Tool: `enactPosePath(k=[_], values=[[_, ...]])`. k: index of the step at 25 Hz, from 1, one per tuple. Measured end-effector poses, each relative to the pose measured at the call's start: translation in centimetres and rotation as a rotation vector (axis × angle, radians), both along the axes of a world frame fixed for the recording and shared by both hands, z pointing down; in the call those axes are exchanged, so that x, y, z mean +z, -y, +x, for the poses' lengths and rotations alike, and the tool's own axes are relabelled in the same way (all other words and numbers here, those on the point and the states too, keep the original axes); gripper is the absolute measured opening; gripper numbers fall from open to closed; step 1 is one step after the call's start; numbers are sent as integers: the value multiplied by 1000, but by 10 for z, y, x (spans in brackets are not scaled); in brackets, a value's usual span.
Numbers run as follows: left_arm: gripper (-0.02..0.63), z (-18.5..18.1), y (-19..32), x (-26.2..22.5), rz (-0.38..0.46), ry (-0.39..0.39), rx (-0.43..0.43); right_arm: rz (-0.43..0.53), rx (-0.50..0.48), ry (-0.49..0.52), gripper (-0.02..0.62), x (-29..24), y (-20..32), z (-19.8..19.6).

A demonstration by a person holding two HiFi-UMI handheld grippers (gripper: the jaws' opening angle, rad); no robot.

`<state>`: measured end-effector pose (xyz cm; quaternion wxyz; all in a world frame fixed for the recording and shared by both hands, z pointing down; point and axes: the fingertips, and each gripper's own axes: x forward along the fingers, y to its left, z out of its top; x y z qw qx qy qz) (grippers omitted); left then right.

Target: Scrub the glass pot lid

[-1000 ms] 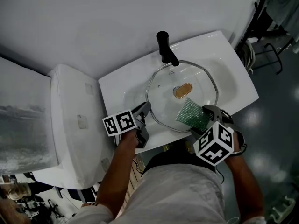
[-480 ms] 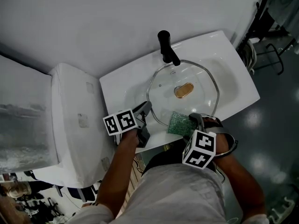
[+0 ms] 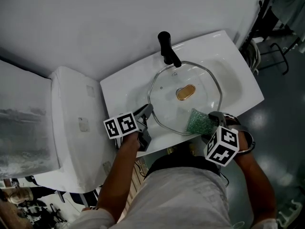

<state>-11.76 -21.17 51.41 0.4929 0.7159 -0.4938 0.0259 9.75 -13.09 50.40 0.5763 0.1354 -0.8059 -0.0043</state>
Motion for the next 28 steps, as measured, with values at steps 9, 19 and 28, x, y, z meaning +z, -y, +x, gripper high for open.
enactPosePath(k=[9,19,28], values=[[69,1,0,-1,-4,19,4,-9,195,8,339,-2,28,61],[69,0,-1,-5,2,72,13,-40,322,142,339,-21,29,66],[71,4,1,-63,164,203,23,-1,386,427,339,-78,50,42]])
